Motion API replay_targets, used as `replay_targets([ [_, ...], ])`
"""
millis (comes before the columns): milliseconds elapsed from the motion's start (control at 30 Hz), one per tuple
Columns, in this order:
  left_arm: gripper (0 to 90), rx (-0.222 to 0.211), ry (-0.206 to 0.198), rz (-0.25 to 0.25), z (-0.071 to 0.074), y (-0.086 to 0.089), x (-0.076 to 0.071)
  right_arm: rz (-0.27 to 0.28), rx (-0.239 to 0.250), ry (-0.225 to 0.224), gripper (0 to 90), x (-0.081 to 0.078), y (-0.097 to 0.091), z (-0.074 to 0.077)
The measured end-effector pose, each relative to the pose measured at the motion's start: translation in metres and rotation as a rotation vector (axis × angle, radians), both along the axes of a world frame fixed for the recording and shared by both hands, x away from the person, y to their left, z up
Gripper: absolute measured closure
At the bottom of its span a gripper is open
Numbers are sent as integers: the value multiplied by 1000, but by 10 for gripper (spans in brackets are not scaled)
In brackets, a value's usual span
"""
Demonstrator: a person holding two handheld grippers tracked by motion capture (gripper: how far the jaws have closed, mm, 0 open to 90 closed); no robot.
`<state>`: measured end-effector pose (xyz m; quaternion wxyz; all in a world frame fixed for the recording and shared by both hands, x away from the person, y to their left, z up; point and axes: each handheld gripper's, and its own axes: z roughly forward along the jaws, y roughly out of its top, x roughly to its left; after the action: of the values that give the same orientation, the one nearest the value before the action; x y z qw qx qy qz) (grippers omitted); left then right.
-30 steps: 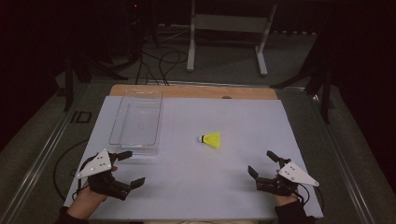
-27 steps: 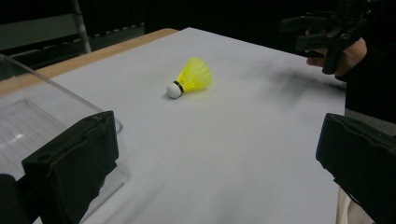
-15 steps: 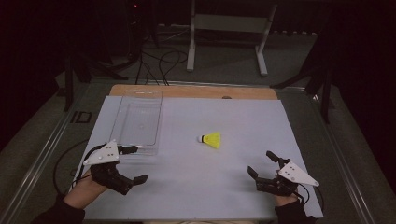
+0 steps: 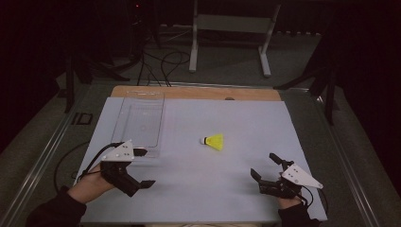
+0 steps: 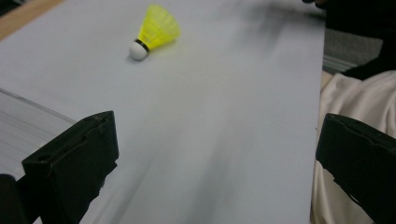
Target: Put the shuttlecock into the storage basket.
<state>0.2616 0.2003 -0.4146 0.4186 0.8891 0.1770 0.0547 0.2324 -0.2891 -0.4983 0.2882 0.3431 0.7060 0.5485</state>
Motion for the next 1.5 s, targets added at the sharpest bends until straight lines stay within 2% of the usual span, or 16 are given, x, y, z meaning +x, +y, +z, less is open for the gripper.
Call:
replay_targets([
  [233, 0, 91, 18, -38, 3, -10, 3, 4, -1, 3, 95, 0, 0, 0],
  [500, 0, 172, 47, -74, 5, -22, 10, 8, -4, 4, 95, 1, 1, -1],
  [600, 0, 190, 47, -79, 5, -26, 11, 8, -2, 4, 95, 1, 0, -1],
  [667, 0, 188, 59, -71, 6, -29, 13, 8, -3, 3, 95, 1, 0, -1],
  [767, 0, 207, 84, -74, 7, -33, 16, 10, -3, 4, 95, 1, 0, -1],
  [900, 0, 253, 91, -101, 8, -42, 18, 11, -2, 5, 95, 1, 0, -1],
  [967, 0, 261, 100, -111, 8, -45, 19, 10, -2, 4, 96, 1, 0, -1],
  [1167, 0, 316, 94, -166, 10, -58, 21, 13, -1, 4, 96, 1, 0, -1],
  [1333, 0, 353, 105, -241, 13, -66, 22, 12, 1, 6, 96, 1, 0, -1],
  [1400, 0, 400, 111, -269, 12, -72, 21, 12, 1, 5, 96, 0, 0, 0],
  [1500, 0, 427, 128, -302, 11, -78, 21, 12, 2, 6, 95, 0, 0, 0],
])
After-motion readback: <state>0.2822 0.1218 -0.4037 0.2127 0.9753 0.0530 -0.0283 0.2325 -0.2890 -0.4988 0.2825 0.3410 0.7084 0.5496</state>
